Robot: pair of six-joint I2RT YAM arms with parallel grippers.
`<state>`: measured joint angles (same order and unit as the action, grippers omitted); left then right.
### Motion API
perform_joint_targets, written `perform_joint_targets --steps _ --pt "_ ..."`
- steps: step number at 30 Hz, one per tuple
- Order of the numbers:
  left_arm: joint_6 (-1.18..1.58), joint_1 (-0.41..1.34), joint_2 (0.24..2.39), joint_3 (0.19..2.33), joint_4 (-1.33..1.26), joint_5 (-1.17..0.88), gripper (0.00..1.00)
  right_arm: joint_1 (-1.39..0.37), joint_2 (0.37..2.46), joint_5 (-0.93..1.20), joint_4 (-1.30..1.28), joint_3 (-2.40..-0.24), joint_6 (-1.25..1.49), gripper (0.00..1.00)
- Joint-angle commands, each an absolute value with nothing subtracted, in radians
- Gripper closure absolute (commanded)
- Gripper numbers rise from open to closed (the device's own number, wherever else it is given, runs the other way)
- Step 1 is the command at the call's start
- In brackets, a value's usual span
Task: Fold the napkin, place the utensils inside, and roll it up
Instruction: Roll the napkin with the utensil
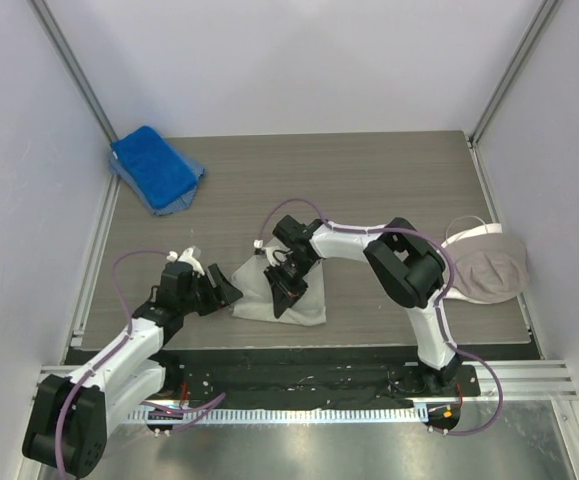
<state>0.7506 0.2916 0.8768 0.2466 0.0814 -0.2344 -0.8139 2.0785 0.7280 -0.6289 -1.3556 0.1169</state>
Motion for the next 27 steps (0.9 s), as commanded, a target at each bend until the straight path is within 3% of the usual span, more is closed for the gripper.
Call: perform_joint_targets --steps 1,5,8,18,21,22,24,25,27 --pt "0.791 0.288 0.874 0.218 0.051 -0.276 0.34 -0.81 2.127 0.819 -0.683 -1.427 0.156 0.83" --pt "0.824 0.288 0.881 0.193 0.015 -0.294 0.38 -0.808 2.149 0.815 -0.689 -1.456 0.16 0.83" --pt "0.836 0.288 0.877 0.181 0.015 -0.293 0.46 -0.805 2.161 0.81 -0.689 -1.466 0.164 0.83" --pt "0.85 0.288 0.908 0.169 0.026 -0.285 0.86 -0.793 2.128 0.772 -0.687 -1.5 0.175 0.79" --pt "0.85 0.288 0.923 0.172 0.026 -0.285 0.96 -0.79 2.073 0.738 -0.681 -1.514 0.173 0.7" --pt "0.848 0.288 0.926 0.175 0.032 -0.287 0.99 -0.79 2.053 0.73 -0.677 -1.514 0.169 0.61" --pt "0.848 0.288 0.933 0.178 0.037 -0.285 1.0 -0.793 2.008 0.701 -0.67 -1.509 0.157 0.52" --pt "0.847 0.288 0.933 0.179 0.038 -0.284 1.0 -0.795 1.952 0.683 -0.66 -1.503 0.134 0.41" --pt "0.847 0.288 0.936 0.181 0.049 -0.281 1.0 -0.808 1.887 0.623 -0.65 -1.465 0.1 0.34"
